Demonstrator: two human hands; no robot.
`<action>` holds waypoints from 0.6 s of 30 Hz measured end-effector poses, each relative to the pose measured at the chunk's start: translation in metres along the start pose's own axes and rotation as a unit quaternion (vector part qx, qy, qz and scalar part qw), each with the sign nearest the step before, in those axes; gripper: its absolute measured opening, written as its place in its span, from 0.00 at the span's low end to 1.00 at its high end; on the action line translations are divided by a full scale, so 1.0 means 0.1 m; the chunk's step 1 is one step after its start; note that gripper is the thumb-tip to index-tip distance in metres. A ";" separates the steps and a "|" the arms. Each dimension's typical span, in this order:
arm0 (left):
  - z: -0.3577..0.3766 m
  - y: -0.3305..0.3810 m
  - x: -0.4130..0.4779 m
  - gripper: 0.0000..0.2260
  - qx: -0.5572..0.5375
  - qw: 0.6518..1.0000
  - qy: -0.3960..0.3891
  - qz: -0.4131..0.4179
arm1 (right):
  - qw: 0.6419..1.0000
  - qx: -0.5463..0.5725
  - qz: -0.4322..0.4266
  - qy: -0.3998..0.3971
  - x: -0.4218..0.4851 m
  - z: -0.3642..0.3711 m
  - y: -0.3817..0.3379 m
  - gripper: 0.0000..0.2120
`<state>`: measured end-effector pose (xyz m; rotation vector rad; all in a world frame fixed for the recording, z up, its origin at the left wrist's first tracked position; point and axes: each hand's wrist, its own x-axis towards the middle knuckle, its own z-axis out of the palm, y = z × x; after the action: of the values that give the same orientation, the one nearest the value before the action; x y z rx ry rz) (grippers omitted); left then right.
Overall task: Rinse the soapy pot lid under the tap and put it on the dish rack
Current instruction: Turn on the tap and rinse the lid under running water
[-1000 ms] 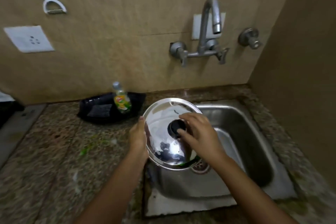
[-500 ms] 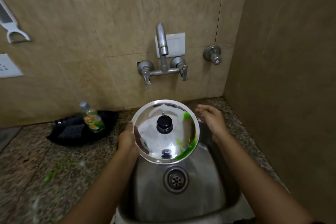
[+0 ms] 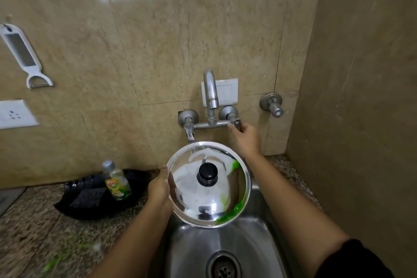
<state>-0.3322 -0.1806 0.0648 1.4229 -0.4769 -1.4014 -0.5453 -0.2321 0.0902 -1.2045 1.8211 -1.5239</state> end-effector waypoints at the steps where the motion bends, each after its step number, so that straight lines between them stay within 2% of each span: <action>1: 0.00 0.00 -0.01 0.15 0.003 1.000 0.003 0.002 | 1.000 -0.007 0.000 0.013 0.02 0.02 -0.01 0.15; 8: -0.04 -0.09 -0.05 0.15 0.015 1.000 0.005 0.014 | 0.998 0.006 0.020 0.057 0.05 0.16 0.02 0.17; 13: -0.05 -0.17 -0.05 0.14 0.016 1.000 0.001 0.009 | 0.993 0.076 0.059 0.064 0.07 0.17 0.04 0.20; 16: -0.04 -0.15 -0.05 0.15 0.010 1.000 -0.002 0.001 | 0.995 0.089 0.046 0.012 -0.03 0.09 0.02 0.16; 18: -0.05 -0.14 -0.05 0.15 0.003 1.000 0.002 -0.003 | 0.998 0.043 0.006 -0.046 -0.25 -0.03 0.09 0.20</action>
<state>-0.3344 -0.1690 0.0543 1.4333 -0.4747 -1.4018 -0.5383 -0.2090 0.0779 -1.2009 1.6844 -1.4993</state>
